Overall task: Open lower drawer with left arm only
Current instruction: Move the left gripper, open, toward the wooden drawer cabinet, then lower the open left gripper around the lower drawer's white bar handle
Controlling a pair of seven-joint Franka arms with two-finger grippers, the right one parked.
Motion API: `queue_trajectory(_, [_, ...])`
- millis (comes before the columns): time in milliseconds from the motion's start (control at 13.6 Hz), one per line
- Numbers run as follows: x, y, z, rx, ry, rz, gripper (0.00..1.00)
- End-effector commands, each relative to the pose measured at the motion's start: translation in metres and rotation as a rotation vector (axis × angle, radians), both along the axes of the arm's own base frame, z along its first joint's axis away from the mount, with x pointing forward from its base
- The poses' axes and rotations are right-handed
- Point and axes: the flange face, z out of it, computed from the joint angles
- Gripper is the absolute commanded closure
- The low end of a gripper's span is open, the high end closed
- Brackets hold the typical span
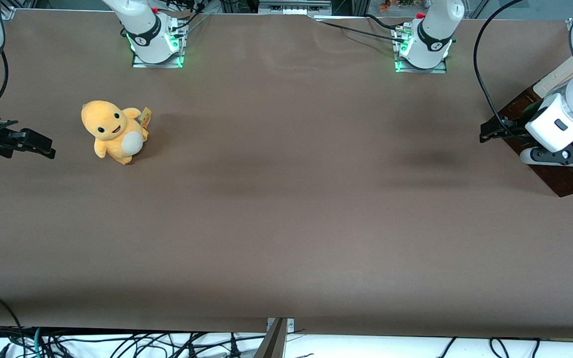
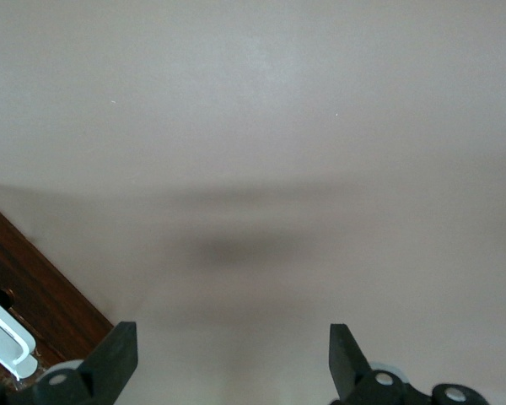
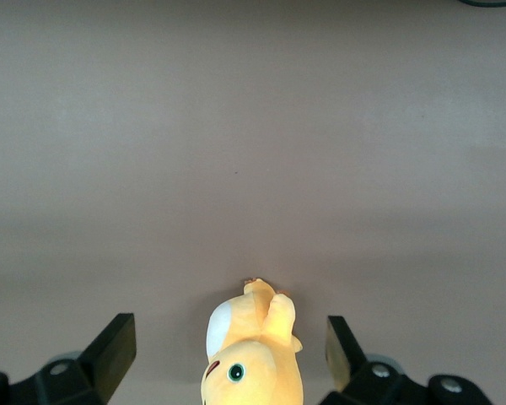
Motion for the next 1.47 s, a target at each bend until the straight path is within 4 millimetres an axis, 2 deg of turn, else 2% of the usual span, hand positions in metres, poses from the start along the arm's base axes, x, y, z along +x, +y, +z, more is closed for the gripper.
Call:
queue_trajectory(0, [0.009, 0.004, 0.009, 0.026, -0.006, -0.011, 0.00])
queue_trajectory(294, [0.017, 0.026, 0.005, 0.245, -0.008, -0.027, 0.00])
queue_trajectory(589, [0.028, 0.039, -0.052, 0.432, 0.115, 0.090, 0.00])
queue_trajectory(736, [0.030, 0.045, -0.084, 0.529, 0.168, 0.224, 0.00])
queue_trajectory(957, [0.027, 0.034, -0.133, 0.754, 0.252, 0.383, 0.00])
queue_trajectory(1178, [0.019, 0.022, -0.196, 0.982, 0.293, 0.611, 0.00])
queue_trajectory(1325, [0.018, 0.027, -0.222, 1.045, 0.297, 0.628, 0.00])
queue_trajectory(1399, [0.016, 0.031, -0.239, 1.112, 0.307, 0.584, 0.00])
